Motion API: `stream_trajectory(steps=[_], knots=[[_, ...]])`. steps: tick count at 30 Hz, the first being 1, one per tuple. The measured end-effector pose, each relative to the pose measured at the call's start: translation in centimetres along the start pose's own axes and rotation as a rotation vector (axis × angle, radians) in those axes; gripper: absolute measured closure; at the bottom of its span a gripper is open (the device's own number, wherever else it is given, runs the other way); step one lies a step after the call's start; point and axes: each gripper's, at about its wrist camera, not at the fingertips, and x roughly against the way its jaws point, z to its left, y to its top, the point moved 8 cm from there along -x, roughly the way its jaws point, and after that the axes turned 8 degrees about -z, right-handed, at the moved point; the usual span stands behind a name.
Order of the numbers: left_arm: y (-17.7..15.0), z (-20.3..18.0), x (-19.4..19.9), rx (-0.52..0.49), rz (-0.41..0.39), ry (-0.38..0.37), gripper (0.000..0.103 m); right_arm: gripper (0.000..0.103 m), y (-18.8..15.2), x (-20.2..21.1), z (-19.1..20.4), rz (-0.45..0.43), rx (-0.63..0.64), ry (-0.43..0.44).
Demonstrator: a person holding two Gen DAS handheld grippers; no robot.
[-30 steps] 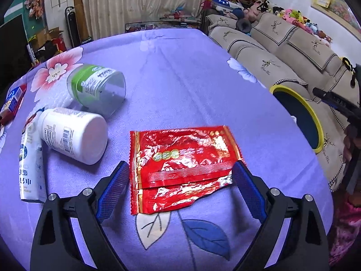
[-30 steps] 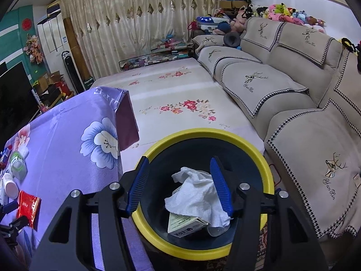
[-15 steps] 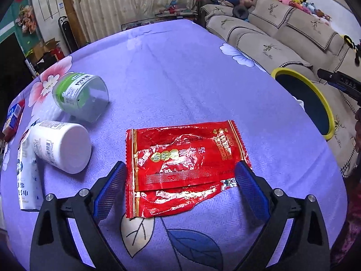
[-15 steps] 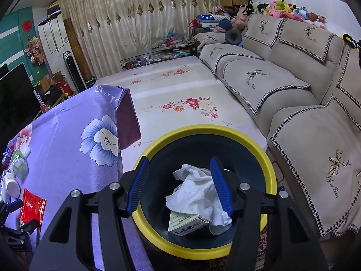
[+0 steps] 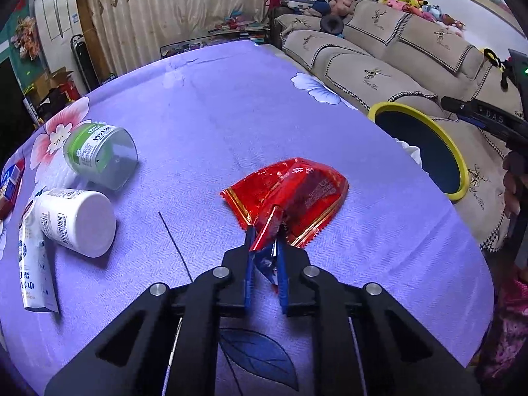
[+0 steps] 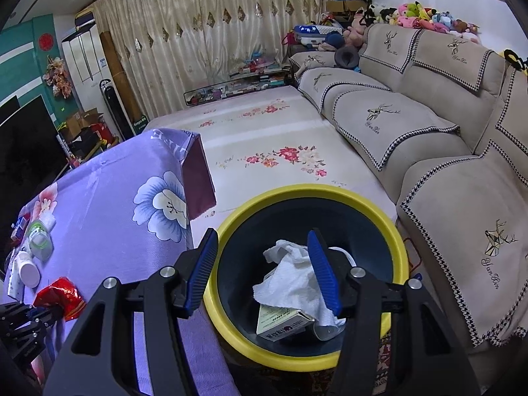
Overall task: Collect trash
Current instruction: 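Carry the red wrapper over the bin and open the left gripper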
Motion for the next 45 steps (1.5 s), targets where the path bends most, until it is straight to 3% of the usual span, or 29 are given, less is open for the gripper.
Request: stream_trajectory(steps=[16,23,37,45], knots=[[2.1,-3.4,2.7,-0.029,-0.054,-0.038,0.095,0.049,0.0,4.0,-3.4,-0.057,-0.054,-0.007],[4.8,-7.4,2.4,-0.078,-0.070,-0.096,0.095,0.049,-0.2,5.4,-6.3,-0.073,-0.090,-0.033],[11.2,-20.2,-2.9,-0.223,-0.047,-0.264,0.095,0.049,-1.2,6.7,-14.8,-0.088,-0.195,-0.132],[13.1,-25.5,-9.0,-0.263,0.052,-0.298,0.094,0.049,-2.4,6.3,-17.2,-0.068,-0.226,-0.160]])
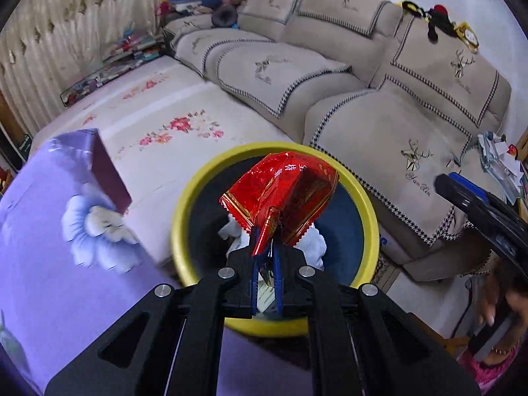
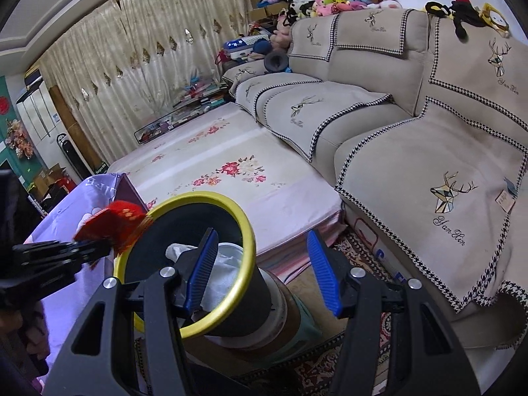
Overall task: Collect trash
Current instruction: 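Carry the red wrapper over the bin and open the left gripper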
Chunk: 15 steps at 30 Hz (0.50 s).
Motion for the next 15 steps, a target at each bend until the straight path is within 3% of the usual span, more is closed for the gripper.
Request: stream_trajectory(steps=[5,8,11,15], knots=[[-0.3,-0.2,-3.8,0.009,0.075,0.007,0.077,0.049,-0.3,-0.3,-0.4,0.006,-0.008,-0.007],[-1.0,-0.1,-5.4,0.011,0.105,0.013,0.072,0.049,-0.3,-0.3,-0.6,0.006,-0.011,-0.009],[-1.9,0.0,-5.8,0.014,0.126,0.016,0.066,0.049,-0.4,-0.2,-0.5,0.007,-0.012,-0.009],[-2.6,-0.4,-4.7,0.009,0.119,0.008,0.048,0.049,-0.4,-0.2,-0.3,0.010,-0.010,-0.008]])
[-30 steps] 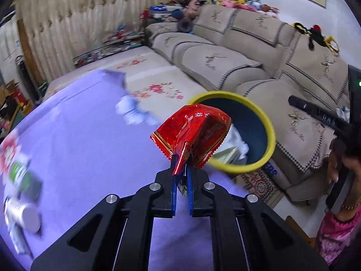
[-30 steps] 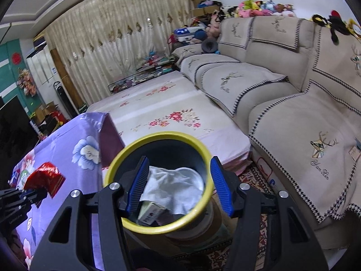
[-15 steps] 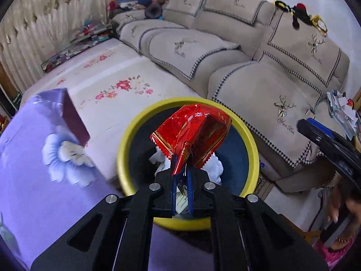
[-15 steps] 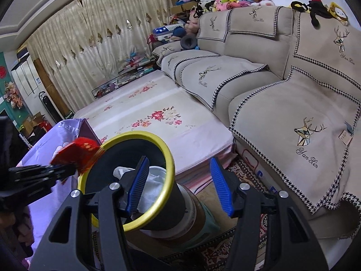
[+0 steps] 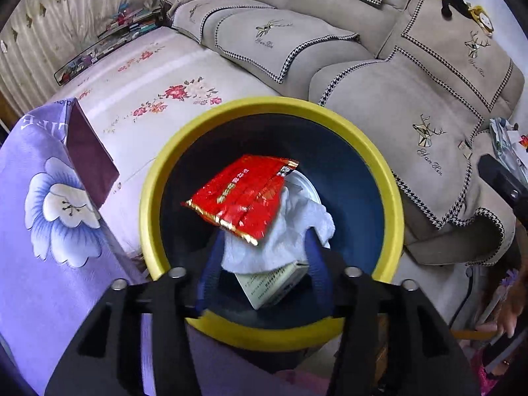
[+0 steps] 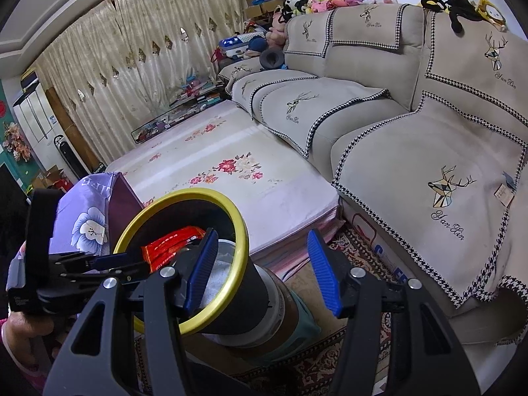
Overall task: Collect trash
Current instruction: 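Carry the red wrapper over the bin and open the left gripper, then move the right gripper back to the white pill bottles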
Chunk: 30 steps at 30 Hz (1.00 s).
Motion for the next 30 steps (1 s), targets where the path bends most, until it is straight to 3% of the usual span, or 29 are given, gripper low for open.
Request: stream_trajectory(steps=[4,6,9,12,16,19,25,30], knots=[[0.2,0.1,3.6,0.013,-0.068,-0.018,0.044,0.049,0.1,0.7,1.0,-0.007,0.014,0.009],[0.3,0.4,6.6,0.018,-0.133,-0.009,0.030,0.047,0.1,1.0,1.5,-0.010,0.024,0.015],[-0.7,1.3,11.7,0.030,-0.230,0.026,0.022,0.046,0.0,1.6,2.8,-0.011,0.047,0.026],[-2.9,3.1,16.9,0.070,-0.299,0.056,0.011,0.046,-0.2,2.1,4.7,-0.009,0.070,0.050],[-6.7,6.6,23.1,0.155,-0.373,0.117,0.008,0.045,-1.1,2.3,9.0,0.007,0.124,0.111],[-10.5,10.1,27.5,0.221,-0.413,0.185,0.006,0.045,-2.3,2.4,13.3,0.027,0.177,0.177],[-19.8,17.6,37.1,0.315,-0.484,0.473,0.006,0.045,-6.0,3.3,23.9,0.081,0.312,0.350],[-25.9,21.9,42.0,0.395,-0.504,0.583,0.005,0.045,-9.7,5.7,33.7,0.119,0.431,0.519]])
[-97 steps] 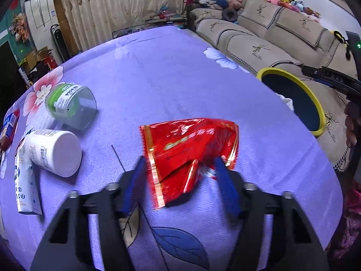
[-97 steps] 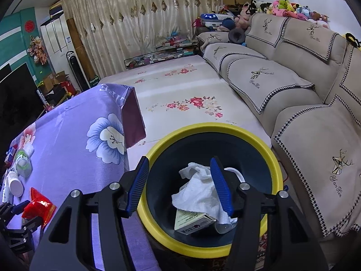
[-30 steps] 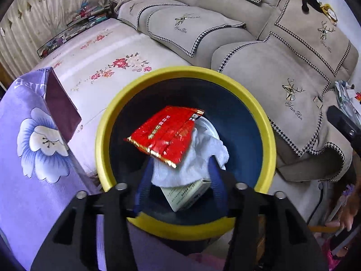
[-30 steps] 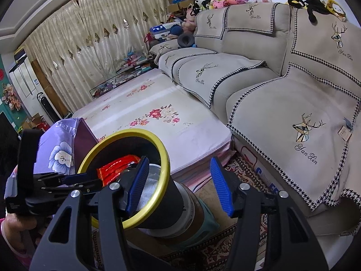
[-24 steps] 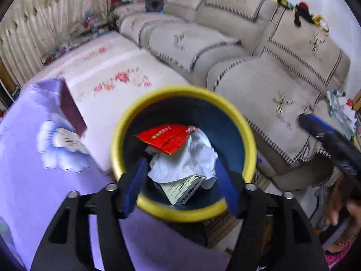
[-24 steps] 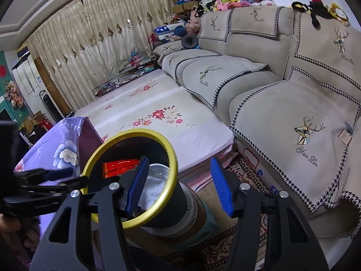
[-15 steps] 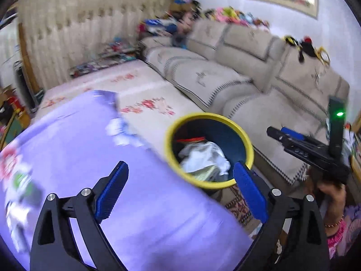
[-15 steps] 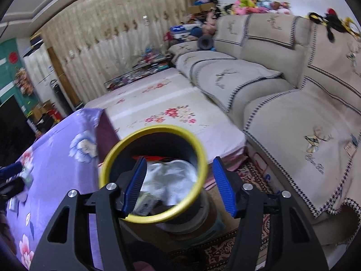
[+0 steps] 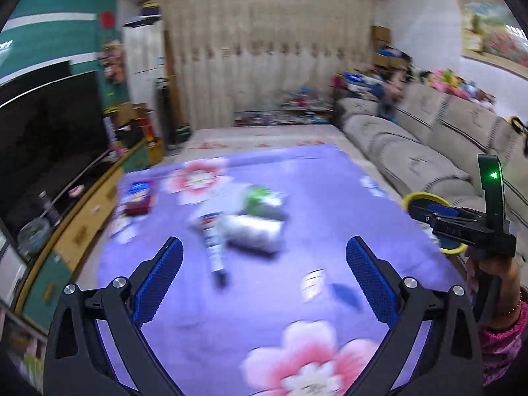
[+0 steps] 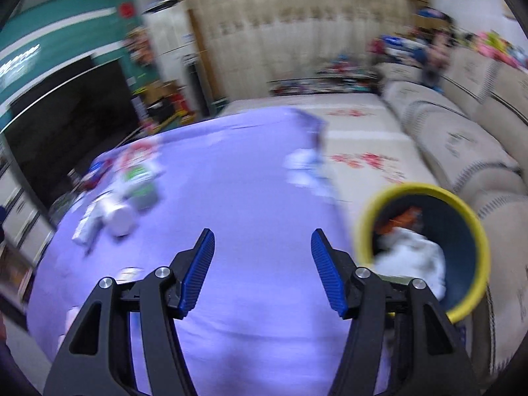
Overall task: Collect trash
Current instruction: 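Move the right gripper back to the white pill bottles, then grasp the white pill bottle by its cap with the right gripper and lift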
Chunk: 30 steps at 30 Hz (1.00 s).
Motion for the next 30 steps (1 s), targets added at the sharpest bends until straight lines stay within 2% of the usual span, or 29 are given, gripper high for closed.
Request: stream_trajectory(steps=[3,7,9,12,22,30], knots=[[-0.8,3.0,0.8,0.024,-0.005,0.044,0.005,0.045,0.1,-1.5,5.3,0.021,0.058,0.086],[-1.9,5.0,1.0,0.061,-0.005,0.045,0.005,0.045,-0.2,-3.6,12.4,0.062,0.134,0.207],[-2.4,5.3,0.8,0.076,-0.004,0.039,0.005,0.045,-0.4,-4.8,15.0,0.082,0.160,0.243],[-2.8,5.2,0.3,0.094,0.000,0.029,0.005,0.045,-0.3,-6.6,17.2,0.109,0.175,0.250],[-4.0,6.3,0.0,0.134,0.004,0.012,0.005,0.045,-1.5,-12.7,19.7,0.201,0.217,0.238],[-4.9,6.5,-1.0,0.155,0.021,0.005,0.005,0.045,-1.9,-14.5,20.4,0.223,0.228,0.273]])
